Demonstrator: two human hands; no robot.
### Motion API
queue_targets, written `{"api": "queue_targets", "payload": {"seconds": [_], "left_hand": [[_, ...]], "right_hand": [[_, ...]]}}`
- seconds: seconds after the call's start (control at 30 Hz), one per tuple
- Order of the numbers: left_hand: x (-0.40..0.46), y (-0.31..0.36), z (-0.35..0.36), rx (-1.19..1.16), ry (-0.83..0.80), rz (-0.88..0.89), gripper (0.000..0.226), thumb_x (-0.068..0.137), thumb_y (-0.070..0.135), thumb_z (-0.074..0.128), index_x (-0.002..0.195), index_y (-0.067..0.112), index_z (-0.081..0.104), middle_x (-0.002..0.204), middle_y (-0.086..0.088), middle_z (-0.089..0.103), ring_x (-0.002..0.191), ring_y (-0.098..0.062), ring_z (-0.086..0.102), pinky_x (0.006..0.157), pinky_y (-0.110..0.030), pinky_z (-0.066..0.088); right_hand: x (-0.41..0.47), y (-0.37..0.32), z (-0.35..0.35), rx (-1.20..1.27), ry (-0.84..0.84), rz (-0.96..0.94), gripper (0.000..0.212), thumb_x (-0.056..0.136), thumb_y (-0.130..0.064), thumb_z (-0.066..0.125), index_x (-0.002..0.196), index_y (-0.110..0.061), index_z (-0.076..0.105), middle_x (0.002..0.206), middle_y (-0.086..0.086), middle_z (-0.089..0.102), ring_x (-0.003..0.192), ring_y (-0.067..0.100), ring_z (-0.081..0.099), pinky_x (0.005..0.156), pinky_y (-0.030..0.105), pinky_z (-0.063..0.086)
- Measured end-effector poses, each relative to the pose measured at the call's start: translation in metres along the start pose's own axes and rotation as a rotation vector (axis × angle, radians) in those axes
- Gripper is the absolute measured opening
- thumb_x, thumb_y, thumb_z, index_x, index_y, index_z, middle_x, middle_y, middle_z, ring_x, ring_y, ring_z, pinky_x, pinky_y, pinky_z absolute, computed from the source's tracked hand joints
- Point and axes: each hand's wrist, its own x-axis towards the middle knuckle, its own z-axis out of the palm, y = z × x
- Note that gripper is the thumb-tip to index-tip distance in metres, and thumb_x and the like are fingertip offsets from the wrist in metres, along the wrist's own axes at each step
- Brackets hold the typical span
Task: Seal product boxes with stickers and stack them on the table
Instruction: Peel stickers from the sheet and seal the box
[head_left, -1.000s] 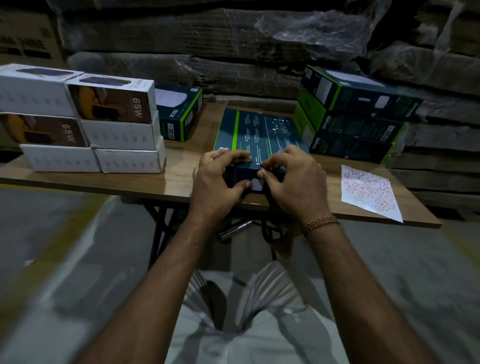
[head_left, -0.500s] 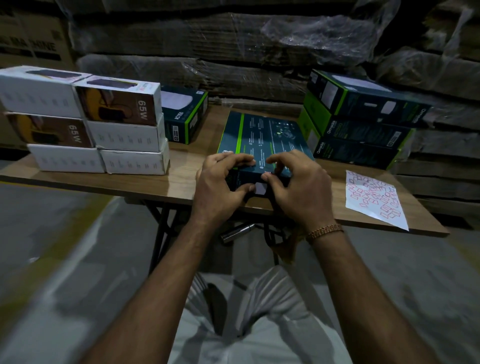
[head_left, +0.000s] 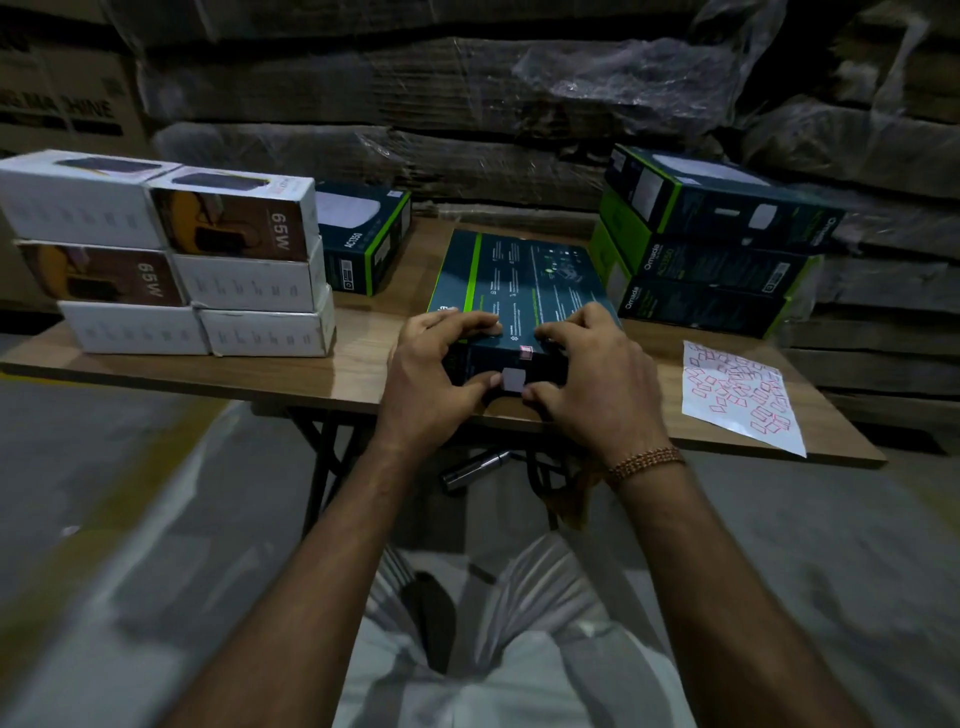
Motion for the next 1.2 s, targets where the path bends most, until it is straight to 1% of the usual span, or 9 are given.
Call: {"api": "queue_targets", "payload": {"seconds": [0.13, 0.27, 0.5, 0.67, 0.83, 0.97, 1.07, 1.13, 1.2], "left_hand": [[-0.003, 0.011, 0.0, -0.106, 0.075, -0.079, 0.056, 0.091, 0.019, 0.081, 0.143, 0.032, 0.063, 0.14, 0.01, 0.059, 0.13, -0.004, 0.057, 0.111, -0.03, 0.051], [-0.009, 0.017, 0.001, -0.066, 0.095, -0.096, 0.053, 0.097, 0.017, 0.075, 0.147, 0.025, 0.059, 0.162, 0.01, 0.048, 0.147, -0.006, 0.045, 0.12, -0.026, 0.04], [-0.025, 0.035, 0.002, -0.218, 0.306, -0.229, 0.035, 0.106, 0.027, 0.065, 0.141, 0.029, 0.062, 0.136, 0.011, 0.066, 0.127, -0.007, 0.063, 0.1, -0.04, 0.06], [-0.023, 0.051, 0.0, -0.241, 0.299, -0.439, 0.033, 0.105, 0.047, 0.061, 0.136, 0.037, 0.055, 0.138, 0.006, 0.061, 0.125, -0.015, 0.062, 0.096, -0.04, 0.06], [-0.009, 0.058, -0.025, -0.468, 0.28, -0.628, 0.03, 0.106, 0.056, 0.057, 0.126, 0.034, 0.06, 0.129, 0.003, 0.069, 0.117, -0.02, 0.067, 0.103, -0.054, 0.057], [0.003, 0.058, -0.038, -0.552, 0.434, -0.639, 0.048, 0.105, 0.067, 0.042, 0.126, 0.03, 0.064, 0.128, 0.004, 0.072, 0.12, -0.019, 0.067, 0.108, -0.054, 0.053], [0.018, 0.065, -0.034, -0.748, 0.511, -0.668, 0.077, 0.097, 0.081, 0.036, 0.14, 0.025, 0.065, 0.134, -0.011, 0.072, 0.124, -0.032, 0.068, 0.106, -0.049, 0.055], [0.027, 0.078, -0.025, -0.899, 0.438, -0.729, 0.086, 0.106, 0.073, 0.03, 0.152, 0.003, 0.052, 0.141, -0.032, 0.055, 0.131, -0.05, 0.053, 0.108, -0.049, 0.055], [0.028, 0.09, -0.015, -1.031, 0.254, -0.816, 0.098, 0.102, 0.08, 0.024, 0.15, -0.002, 0.05, 0.138, -0.034, 0.053, 0.13, -0.05, 0.053, 0.118, -0.06, 0.042]], "right_hand": [[-0.005, 0.008, 0.007, -0.111, 0.048, -0.086, 0.087, 0.072, -0.073, 0.08, 0.143, -0.029, 0.057, 0.145, 0.002, 0.051, 0.141, 0.029, 0.038, 0.112, 0.046, 0.04], [-0.014, 0.013, 0.022, -0.083, -0.044, -0.112, 0.102, 0.079, -0.081, 0.064, 0.161, -0.025, 0.039, 0.167, 0.005, 0.039, 0.156, 0.028, 0.03, 0.128, 0.05, 0.022], [-0.034, 0.017, 0.026, -0.128, 0.129, -0.152, 0.102, 0.055, -0.065, 0.093, 0.14, -0.023, 0.055, 0.141, 0.005, 0.056, 0.128, 0.029, 0.051, 0.109, 0.048, 0.036], [-0.039, 0.016, 0.018, -0.166, 0.198, -0.269, 0.082, 0.066, -0.042, 0.093, 0.136, -0.019, 0.057, 0.125, 0.008, 0.058, 0.11, 0.031, 0.053, 0.095, 0.047, 0.042], [-0.044, 0.025, 0.012, -0.153, 0.272, -0.396, 0.072, 0.076, -0.046, 0.086, 0.136, -0.015, 0.062, 0.124, 0.007, 0.063, 0.106, 0.031, 0.058, 0.088, 0.047, 0.047], [-0.037, 0.018, 0.003, -0.046, 0.436, -0.399, 0.072, 0.074, -0.044, 0.085, 0.134, -0.009, 0.068, 0.128, 0.007, 0.069, 0.108, 0.03, 0.064, 0.089, 0.044, 0.052], [-0.026, 0.005, -0.006, 0.097, 0.565, -0.297, 0.067, 0.078, -0.047, 0.081, 0.132, -0.009, 0.07, 0.124, 0.005, 0.072, 0.106, 0.029, 0.067, 0.08, 0.042, 0.055], [-0.02, -0.005, -0.01, 0.246, 0.631, -0.206, 0.068, 0.075, -0.047, 0.085, 0.131, -0.01, 0.071, 0.122, 0.005, 0.073, 0.106, 0.029, 0.068, 0.079, 0.041, 0.057], [-0.013, -0.019, -0.015, 0.43, 0.678, -0.094, 0.068, 0.075, -0.047, 0.089, 0.13, -0.011, 0.07, 0.12, 0.002, 0.072, 0.105, 0.024, 0.068, 0.081, 0.038, 0.056]]}}
